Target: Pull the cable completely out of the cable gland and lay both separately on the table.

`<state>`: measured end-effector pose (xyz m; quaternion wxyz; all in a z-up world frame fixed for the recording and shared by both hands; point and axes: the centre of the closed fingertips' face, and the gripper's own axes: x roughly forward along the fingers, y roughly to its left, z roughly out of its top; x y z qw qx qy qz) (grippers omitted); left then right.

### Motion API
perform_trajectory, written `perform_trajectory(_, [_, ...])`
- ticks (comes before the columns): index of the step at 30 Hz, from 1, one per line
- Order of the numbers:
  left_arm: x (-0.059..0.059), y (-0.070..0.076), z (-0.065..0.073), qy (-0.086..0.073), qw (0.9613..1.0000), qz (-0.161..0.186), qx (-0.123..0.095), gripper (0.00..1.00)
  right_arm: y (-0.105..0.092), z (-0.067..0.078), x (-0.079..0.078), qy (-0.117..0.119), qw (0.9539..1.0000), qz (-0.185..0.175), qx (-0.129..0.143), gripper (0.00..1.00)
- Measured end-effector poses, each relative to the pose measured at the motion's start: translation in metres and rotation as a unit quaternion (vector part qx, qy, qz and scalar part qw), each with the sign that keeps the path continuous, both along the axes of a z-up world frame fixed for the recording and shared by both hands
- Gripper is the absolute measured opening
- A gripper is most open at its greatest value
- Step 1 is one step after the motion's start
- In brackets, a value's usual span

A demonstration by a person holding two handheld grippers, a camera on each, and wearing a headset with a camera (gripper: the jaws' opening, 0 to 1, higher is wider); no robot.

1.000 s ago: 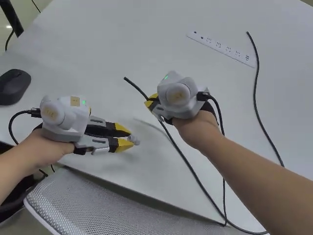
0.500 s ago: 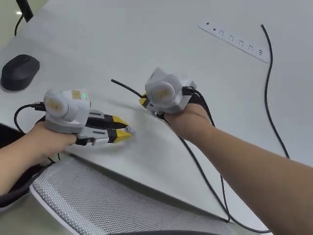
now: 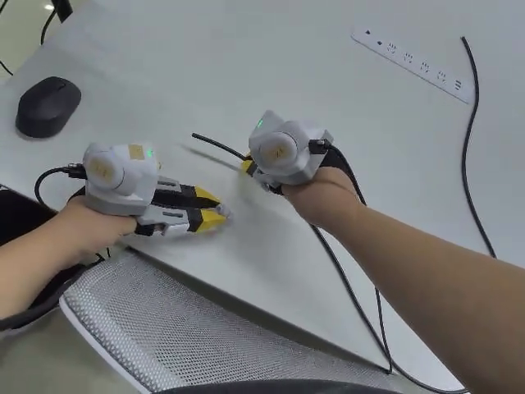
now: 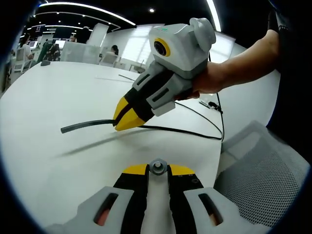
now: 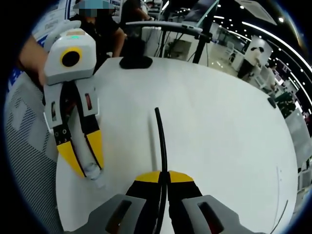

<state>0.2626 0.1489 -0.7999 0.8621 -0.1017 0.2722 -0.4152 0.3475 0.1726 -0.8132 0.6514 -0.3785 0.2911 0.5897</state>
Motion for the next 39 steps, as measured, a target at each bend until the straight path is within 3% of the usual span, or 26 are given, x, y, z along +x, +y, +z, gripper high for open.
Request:
perform_trajectory(5, [0.000,0.002,-0.001,0.001,1.0000,0.005,-0.003,0.15,0.001,0.000,-0.001,0.005,1.0000,0.000,0.001,0.00])
perform_trajectory(27, [0.007,0.016,-0.015,0.001,0.9997,0.007,0.022,0.15,0.001,-0.012,0.000,0.024,0.9997,-0.001,-0.003,0.00])
perform_trajectory(39, [0.007,0.019,-0.018,0.005,0.9995,0.007,0.031,0.15,0.004,-0.010,0.003,0.022,0.9997,-0.009,0.006,0.10])
